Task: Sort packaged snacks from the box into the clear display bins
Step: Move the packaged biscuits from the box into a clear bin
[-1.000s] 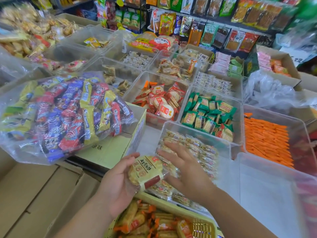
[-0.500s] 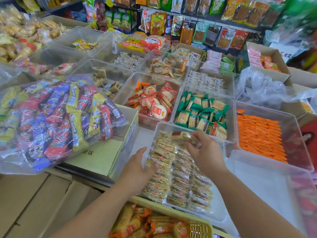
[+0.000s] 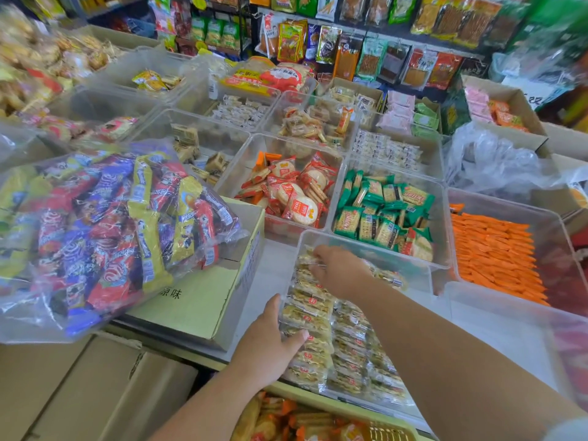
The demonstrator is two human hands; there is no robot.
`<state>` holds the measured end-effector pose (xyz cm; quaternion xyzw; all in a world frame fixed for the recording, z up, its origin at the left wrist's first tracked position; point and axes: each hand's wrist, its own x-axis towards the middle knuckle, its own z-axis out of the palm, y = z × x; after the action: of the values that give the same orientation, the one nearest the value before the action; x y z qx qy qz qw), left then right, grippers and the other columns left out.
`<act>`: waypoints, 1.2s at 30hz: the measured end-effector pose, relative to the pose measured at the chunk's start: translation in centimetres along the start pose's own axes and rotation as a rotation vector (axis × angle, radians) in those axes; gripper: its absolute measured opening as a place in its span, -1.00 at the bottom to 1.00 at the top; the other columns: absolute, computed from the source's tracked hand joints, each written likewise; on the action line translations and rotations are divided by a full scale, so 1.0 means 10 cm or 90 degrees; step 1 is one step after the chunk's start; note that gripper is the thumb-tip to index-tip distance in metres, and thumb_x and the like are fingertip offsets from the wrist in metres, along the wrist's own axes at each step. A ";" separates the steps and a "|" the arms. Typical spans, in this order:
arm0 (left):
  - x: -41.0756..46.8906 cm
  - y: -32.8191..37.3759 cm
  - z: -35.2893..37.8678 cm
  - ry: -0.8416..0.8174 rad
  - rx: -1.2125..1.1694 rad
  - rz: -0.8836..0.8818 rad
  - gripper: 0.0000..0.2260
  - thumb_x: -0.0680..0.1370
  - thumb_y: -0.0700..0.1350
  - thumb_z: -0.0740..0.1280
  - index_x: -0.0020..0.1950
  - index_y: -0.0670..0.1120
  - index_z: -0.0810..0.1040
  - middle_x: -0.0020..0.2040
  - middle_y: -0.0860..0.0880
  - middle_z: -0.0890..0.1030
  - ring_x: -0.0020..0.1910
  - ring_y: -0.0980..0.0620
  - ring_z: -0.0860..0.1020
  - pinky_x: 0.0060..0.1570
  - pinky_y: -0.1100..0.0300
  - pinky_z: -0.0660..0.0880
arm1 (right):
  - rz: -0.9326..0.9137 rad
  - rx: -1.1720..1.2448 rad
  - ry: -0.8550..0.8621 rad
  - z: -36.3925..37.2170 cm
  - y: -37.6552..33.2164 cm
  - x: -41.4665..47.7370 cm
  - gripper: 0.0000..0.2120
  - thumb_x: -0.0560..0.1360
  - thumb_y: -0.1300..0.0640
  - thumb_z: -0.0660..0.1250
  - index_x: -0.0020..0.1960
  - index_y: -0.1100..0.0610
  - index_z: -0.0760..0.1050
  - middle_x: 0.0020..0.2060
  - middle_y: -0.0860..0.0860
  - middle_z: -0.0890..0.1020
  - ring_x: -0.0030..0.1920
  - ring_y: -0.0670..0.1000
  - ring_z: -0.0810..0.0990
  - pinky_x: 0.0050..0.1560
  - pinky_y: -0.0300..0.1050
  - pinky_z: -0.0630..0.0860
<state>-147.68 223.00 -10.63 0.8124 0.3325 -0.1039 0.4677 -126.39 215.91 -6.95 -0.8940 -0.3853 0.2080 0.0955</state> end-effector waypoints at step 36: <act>1.26 0.98 -0.33 -0.075 0.459 0.316 -0.59 0.66 0.05 0.17 0.49 -0.01 0.45 0.48 -0.07 0.50 0.40 -0.12 0.44 0.35 -0.04 0.37 | 0.149 0.716 0.138 0.69 0.07 -0.63 -0.22 0.52 -0.37 0.18 0.64 -0.12 0.05 0.56 -0.18 0.24 0.50 -0.22 0.24 0.20 -0.49 0.26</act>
<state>-132.39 227.98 -8.13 0.9715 0.0428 -0.1442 0.1833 -132.92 210.94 -11.45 -0.7587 -0.1022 0.2968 0.5708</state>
